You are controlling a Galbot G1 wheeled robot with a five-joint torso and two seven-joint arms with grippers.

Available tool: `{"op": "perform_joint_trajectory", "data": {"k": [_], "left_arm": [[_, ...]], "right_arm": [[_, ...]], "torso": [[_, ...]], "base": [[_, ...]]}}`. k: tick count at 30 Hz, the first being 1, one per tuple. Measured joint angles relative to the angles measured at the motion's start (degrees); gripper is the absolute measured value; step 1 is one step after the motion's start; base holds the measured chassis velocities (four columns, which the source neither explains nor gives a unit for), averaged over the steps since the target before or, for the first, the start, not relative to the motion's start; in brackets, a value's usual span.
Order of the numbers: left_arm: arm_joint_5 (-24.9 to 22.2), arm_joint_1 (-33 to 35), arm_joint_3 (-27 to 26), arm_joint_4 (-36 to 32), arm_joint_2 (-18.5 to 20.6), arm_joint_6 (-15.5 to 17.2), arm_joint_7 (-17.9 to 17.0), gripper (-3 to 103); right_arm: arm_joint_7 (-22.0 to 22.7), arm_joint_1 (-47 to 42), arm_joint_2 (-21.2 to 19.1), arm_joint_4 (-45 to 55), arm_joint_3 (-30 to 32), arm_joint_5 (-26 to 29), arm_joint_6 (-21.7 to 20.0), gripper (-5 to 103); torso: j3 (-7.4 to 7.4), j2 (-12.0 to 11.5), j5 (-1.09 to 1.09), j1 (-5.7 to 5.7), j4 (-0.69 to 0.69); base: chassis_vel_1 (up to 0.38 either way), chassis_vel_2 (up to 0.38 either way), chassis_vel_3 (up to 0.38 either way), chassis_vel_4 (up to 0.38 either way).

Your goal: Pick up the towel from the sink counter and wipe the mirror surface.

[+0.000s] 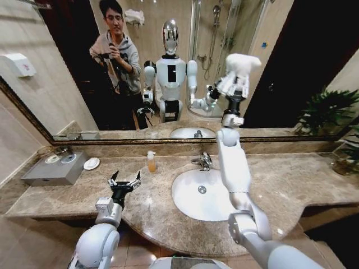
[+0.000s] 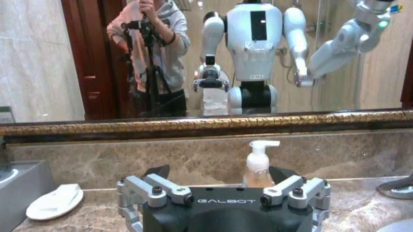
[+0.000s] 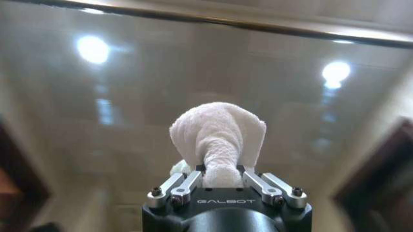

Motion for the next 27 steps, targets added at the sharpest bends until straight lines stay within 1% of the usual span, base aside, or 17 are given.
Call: {"op": "perform_joint_trajectory", "data": {"k": [2,3,5,6,7,9,10,15,17,18,21,23,27], "left_arm": [[0.0,0.0,0.0,0.0,0.0,0.0,0.0,100],[0.0,0.0,0.0,0.0,0.0,0.0,0.0,100],[0.0,0.0,0.0,0.0,0.0,0.0,0.0,100],[0.0,0.0,0.0,0.0,0.0,0.0,0.0,100],[0.0,0.0,0.0,0.0,0.0,0.0,0.0,100],[0.0,0.0,0.0,0.0,0.0,0.0,0.0,100],[0.0,0.0,0.0,0.0,0.0,0.0,0.0,100],[0.0,0.0,0.0,0.0,0.0,0.0,0.0,100],[0.0,0.0,0.0,0.0,0.0,0.0,0.0,100],[0.0,0.0,0.0,0.0,0.0,0.0,0.0,100],[0.0,0.0,0.0,0.0,0.0,0.0,0.0,100],[0.0,0.0,0.0,0.0,0.0,0.0,0.0,100],[0.0,0.0,0.0,0.0,0.0,0.0,0.0,100]], "right_arm": [[-1.5,0.7,0.1,-0.2,-2.0,-1.7,-0.3,19],[-1.5,0.7,0.1,-0.2,-2.0,-1.7,-0.3,19],[-1.9,1.8,0.1,-0.6,-3.9,-2.6,-0.5,19],[-1.7,2.3,0.1,-0.5,-5.4,-2.6,-1.2,19],[-1.6,2.7,0.1,-0.1,-6.3,-2.7,-2.2,19],[-1.5,3.0,0.1,0.2,-6.7,-2.8,-2.9,19],[-1.4,3.4,0.1,0.9,-7.0,-2.9,-3.7,19],[-1.6,3.3,0.1,2.7,-7.0,-2.9,-5.0,19],[-1.6,3.1,0.1,3.2,-6.6,-2.9,-5.1,19],[-1.7,3.0,0.1,3.4,-6.3,-2.9,-5.1,19],[-1.8,2.7,0.0,3.7,-6.0,-2.8,-5.1,19],[-1.8,2.7,0.0,3.8,-5.9,-2.6,-5.0,19],[-1.9,2.8,0.0,3.8,-5.9,-2.6,-5.0,19]], "torso": [[0.0,0.0,0.02,0.0,-0.05],[0.0,0.0,0.02,0.0,-0.05],[0.0,0.0,0.02,0.0,-0.05],[0.0,0.0,0.02,0.0,-0.08],[0.0,0.0,0.03,0.0,-0.02],[0.0,0.0,0.02,0.0,-0.05],[0.0,0.0,0.0,0.0,-0.03],[0.0,0.0,0.0,0.0,0.0],[0.0,0.0,0.01,0.0,-0.03],[0.0,0.0,0.05,0.01,-0.06],[0.0,0.0,0.05,0.0,-0.09],[0.0,0.0,0.03,0.0,-0.06],[0.0,0.0,0.03,0.0,-0.05]], "base": [[0.0,0.0,0.0,0.0],[0.0,0.0,0.0,0.0],[0.0,0.0,0.0,0.0],[0.0,0.0,0.0,0.0],[0.052,0.043,-0.059,-0.068],[0.061,0.071,-0.059,-0.068],[0.069,0.095,-0.067,-0.054],[0.062,0.081,-0.044,-0.046],[0.017,0.028,0.0,0.001],[0.0,0.0,0.0,0.0],[0.0,0.0,0.0,0.0],[0.011,0.016,-0.022,-0.03],[0.049,0.069,-0.09,-0.081]]}}
